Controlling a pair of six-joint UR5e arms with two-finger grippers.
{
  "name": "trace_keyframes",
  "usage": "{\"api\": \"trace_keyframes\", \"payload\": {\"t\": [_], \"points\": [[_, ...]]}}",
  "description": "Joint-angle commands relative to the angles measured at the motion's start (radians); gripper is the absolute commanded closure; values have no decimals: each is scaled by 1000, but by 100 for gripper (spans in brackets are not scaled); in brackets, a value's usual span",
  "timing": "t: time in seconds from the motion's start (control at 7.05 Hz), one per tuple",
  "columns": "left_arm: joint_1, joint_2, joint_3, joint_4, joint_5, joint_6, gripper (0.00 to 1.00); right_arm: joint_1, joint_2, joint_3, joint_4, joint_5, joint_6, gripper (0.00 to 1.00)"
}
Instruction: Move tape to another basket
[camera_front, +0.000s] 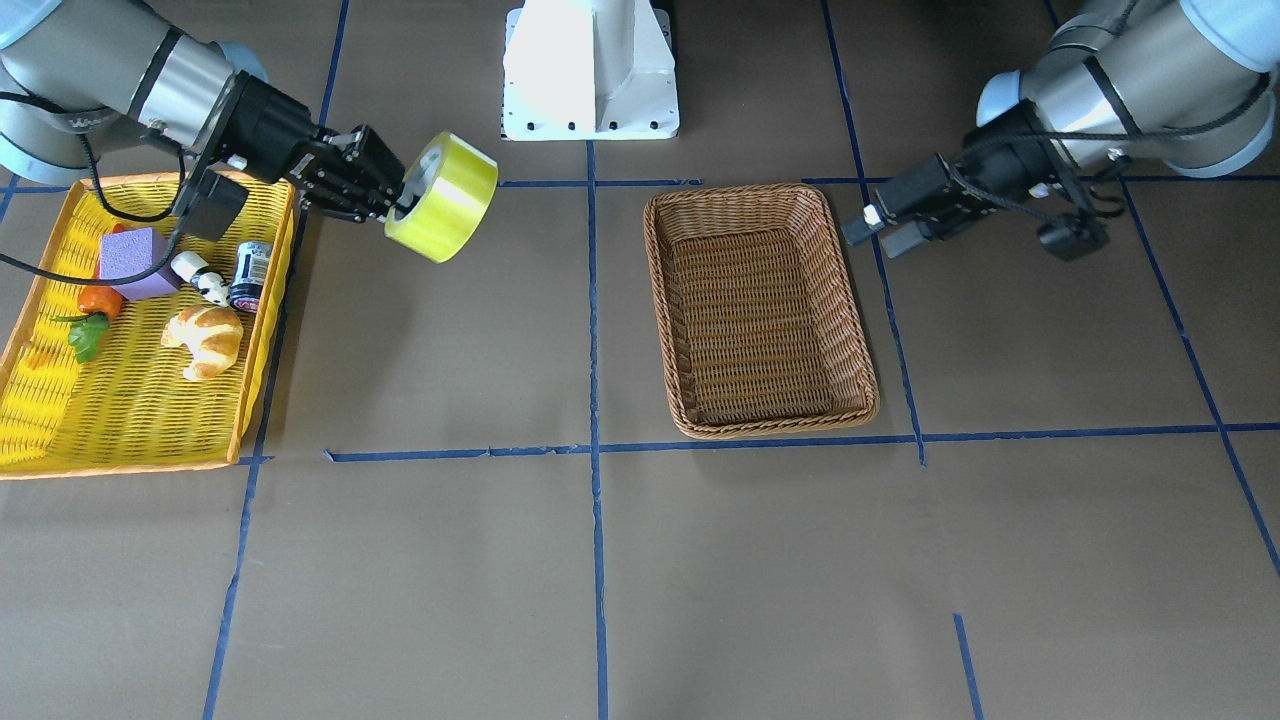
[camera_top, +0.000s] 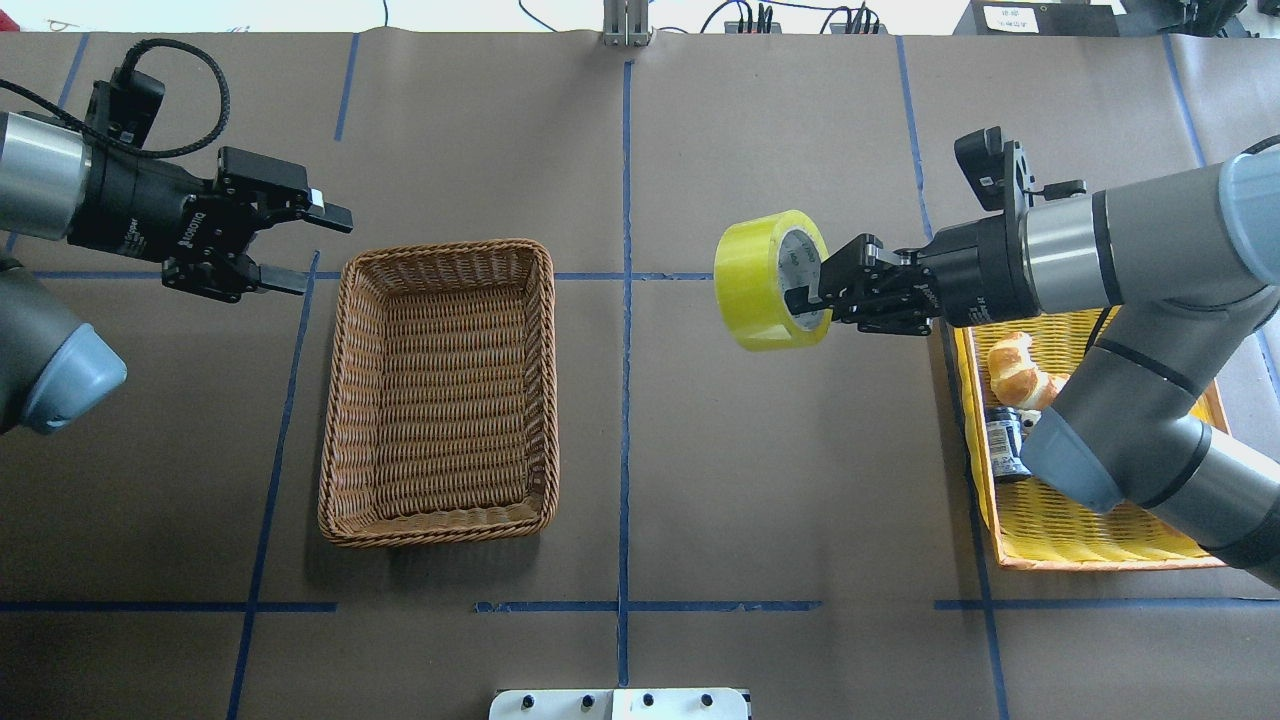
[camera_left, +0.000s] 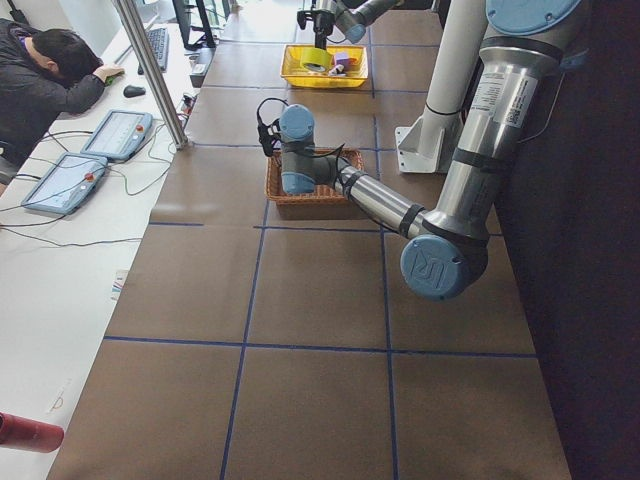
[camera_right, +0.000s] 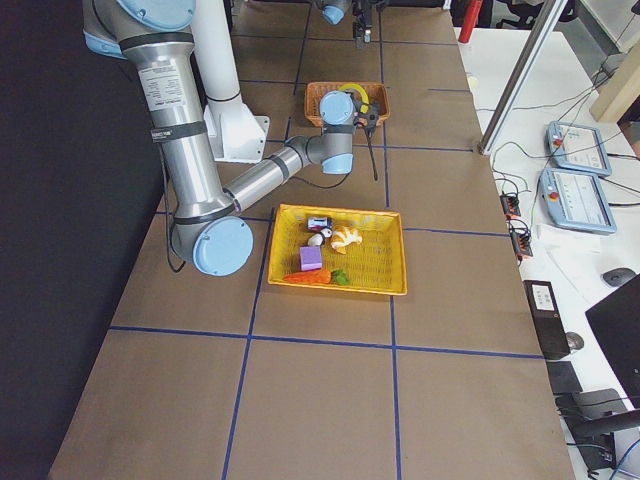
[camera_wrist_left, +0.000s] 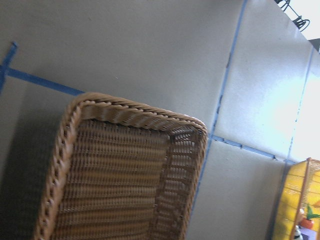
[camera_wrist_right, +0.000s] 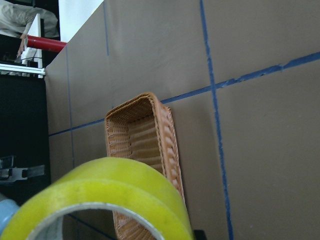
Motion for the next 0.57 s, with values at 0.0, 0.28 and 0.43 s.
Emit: {"api": "trace_keyframes", "payload": {"t": [0.0, 0.28, 0.43], "points": [[80, -6, -12, -249, 120, -254, 0, -88, 36, 7, 131, -70, 91, 98], [144, -6, -64, -351, 214, -387, 0, -204, 56, 12, 211, -179, 204, 99], [179, -10, -105, -374, 272, -456, 0, -243, 77, 12, 249, -216, 250, 99]]}}
